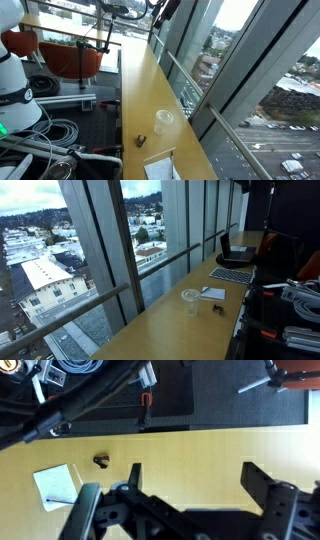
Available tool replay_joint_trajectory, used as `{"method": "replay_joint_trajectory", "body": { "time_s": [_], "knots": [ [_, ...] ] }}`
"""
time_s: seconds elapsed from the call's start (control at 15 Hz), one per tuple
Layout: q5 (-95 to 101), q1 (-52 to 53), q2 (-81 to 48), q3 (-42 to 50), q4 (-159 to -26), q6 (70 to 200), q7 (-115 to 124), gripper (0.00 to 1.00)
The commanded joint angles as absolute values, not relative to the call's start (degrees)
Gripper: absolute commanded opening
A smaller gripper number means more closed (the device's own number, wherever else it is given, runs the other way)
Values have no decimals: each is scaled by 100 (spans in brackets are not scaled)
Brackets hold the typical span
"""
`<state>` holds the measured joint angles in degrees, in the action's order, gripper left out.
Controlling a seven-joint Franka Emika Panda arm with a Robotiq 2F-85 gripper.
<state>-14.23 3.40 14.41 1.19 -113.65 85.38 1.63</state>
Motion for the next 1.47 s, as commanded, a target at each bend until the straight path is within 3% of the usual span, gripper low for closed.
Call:
{"method": "replay_joint_trajectory", "body": {
  "time_s": [0.0,0.73,1.4],
  "knots": [
    [-1437,250,1437,42,-11352,8525,147,100],
    [-1061,241,1459,8,-11674,9008,-306,100],
    [220,155,860,152,-13615,13264,-1800,100]
  ]
}}
